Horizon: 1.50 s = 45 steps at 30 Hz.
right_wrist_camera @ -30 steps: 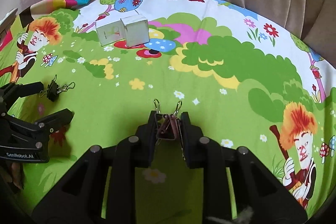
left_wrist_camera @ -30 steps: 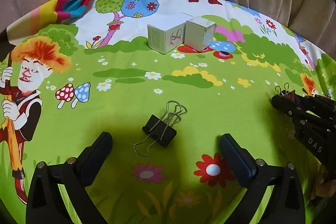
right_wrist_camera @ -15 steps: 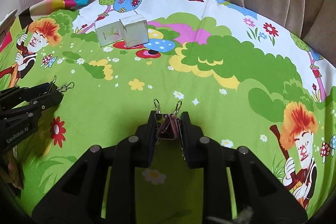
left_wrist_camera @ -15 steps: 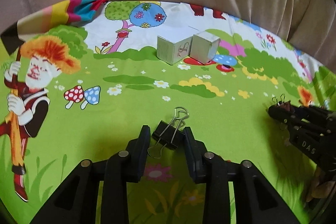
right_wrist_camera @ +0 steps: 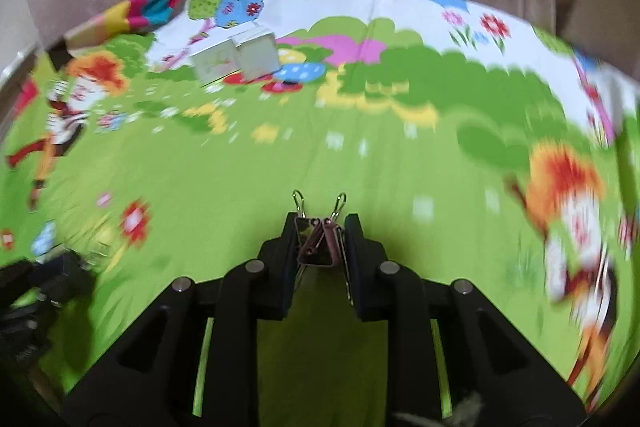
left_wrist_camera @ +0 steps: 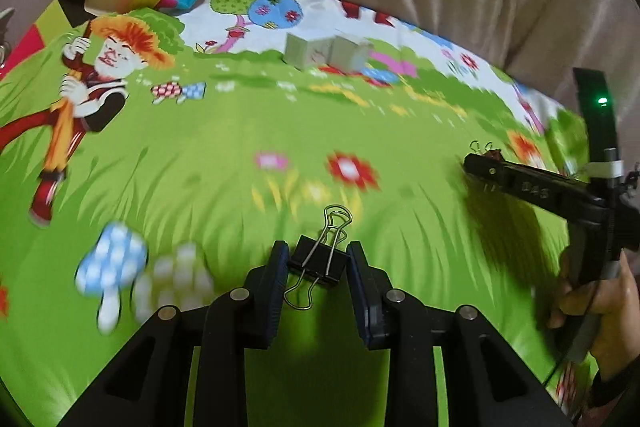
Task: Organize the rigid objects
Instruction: 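Lift both binder clips and carry them toward the storage box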
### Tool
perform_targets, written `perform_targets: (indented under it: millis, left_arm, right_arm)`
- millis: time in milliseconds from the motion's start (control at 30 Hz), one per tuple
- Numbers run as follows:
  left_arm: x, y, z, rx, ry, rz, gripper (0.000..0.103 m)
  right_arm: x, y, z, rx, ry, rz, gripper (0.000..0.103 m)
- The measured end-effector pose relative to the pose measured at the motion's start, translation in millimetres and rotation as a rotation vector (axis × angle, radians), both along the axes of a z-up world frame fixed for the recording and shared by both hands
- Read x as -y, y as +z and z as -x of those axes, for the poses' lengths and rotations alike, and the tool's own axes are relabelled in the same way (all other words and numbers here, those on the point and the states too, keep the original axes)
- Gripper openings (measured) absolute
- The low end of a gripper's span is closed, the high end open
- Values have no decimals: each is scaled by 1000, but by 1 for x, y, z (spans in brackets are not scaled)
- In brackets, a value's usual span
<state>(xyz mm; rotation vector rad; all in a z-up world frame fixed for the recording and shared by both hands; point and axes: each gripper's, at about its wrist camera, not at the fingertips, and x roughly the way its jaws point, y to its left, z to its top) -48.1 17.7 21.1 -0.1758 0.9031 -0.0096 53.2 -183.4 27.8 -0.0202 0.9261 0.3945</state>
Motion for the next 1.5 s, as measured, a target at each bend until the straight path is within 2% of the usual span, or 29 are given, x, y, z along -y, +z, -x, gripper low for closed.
perform_targets:
  millis: [67, 133, 233, 300, 333, 433, 500, 600, 767, 1133, 1300, 1500]
  left_arm:
    - [4, 3, 13, -7, -8, 18, 30]
    - [7, 15, 21, 31, 3, 38, 30]
    - [21, 64, 42, 202, 2, 9, 30]
    - [35, 111, 65, 367, -13, -16, 30]
    - [40, 125, 73, 417, -18, -22, 30]
    - [62, 186, 111, 638, -51, -46, 30]
    - [77, 215, 130, 739, -79, -77, 30]
    - [95, 244, 150, 832, -118, -105, 30]
    - [112, 262, 170, 894, -159, -113, 31]
    - [100, 265, 195, 904, -144, -113, 31]
    - [83, 264, 210, 902, -109, -127, 31]
    - [45, 252, 229, 861, -24, -167, 31]
  right_arm:
    - [14, 3, 33, 3, -22, -50, 26]
    - [30, 15, 65, 54, -72, -89, 26]
    - [50, 60, 116, 256, -134, -104, 26]
    - [60, 99, 149, 410, -166, -103, 26]
    - [66, 119, 165, 482, -180, -108, 26]
    - [78, 174, 209, 695, -220, -106, 26]
    - [83, 203, 235, 814, -245, -114, 26]
    - [88, 233, 270, 962, -275, -113, 26]
    - [87, 246, 295, 1021, -283, -116, 26]
    - [86, 257, 310, 1034, -244, -137, 26]
    - [66, 266, 317, 1037, -160, -162, 26]
    - [26, 267, 320, 979, 11, -207, 26]
